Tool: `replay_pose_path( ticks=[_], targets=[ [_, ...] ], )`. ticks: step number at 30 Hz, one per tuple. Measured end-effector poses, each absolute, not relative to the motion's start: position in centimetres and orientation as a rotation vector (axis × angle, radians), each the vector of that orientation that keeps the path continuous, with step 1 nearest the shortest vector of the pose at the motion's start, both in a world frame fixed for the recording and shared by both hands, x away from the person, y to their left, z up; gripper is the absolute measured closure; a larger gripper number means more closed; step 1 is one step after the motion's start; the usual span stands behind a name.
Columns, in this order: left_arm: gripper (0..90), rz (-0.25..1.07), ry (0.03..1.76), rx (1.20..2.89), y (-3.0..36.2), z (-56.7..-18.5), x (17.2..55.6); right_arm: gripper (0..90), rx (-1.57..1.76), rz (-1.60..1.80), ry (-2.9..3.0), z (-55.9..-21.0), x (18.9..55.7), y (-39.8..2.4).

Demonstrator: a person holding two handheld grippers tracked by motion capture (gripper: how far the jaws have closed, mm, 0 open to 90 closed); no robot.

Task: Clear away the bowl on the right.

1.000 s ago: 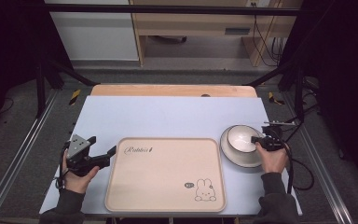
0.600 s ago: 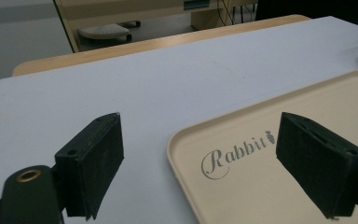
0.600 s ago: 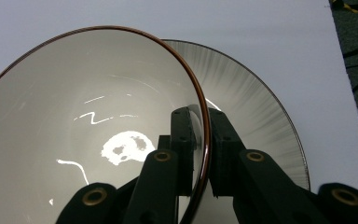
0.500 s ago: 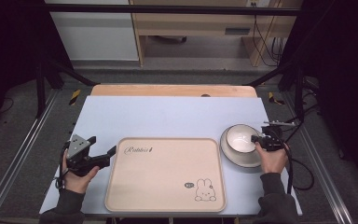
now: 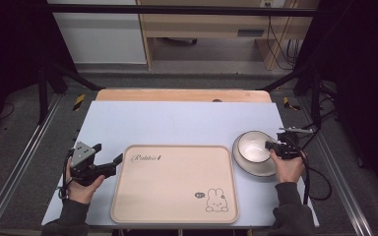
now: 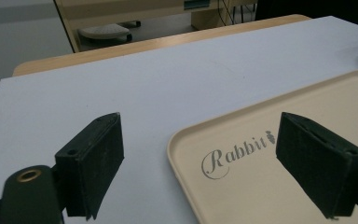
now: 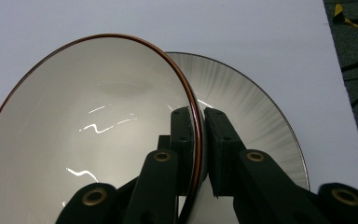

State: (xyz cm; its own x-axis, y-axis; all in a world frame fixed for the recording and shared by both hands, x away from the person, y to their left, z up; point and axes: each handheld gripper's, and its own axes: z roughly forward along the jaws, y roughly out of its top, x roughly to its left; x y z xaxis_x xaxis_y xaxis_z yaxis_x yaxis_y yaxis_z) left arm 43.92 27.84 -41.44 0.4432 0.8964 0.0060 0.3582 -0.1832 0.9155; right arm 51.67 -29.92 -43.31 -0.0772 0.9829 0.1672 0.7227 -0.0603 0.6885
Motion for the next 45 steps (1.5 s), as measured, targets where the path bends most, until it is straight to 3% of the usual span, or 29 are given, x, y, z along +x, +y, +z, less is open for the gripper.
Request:
replay_pose_path(
  ticks=[45],
  targets=[
    [14.6, 0.714, 1.081, 1.755, 27.8, -41.5, 43.9, 82.1, 1.717, 1.013, 1.845, -41.0, 50.4, -29.2]
  ],
)
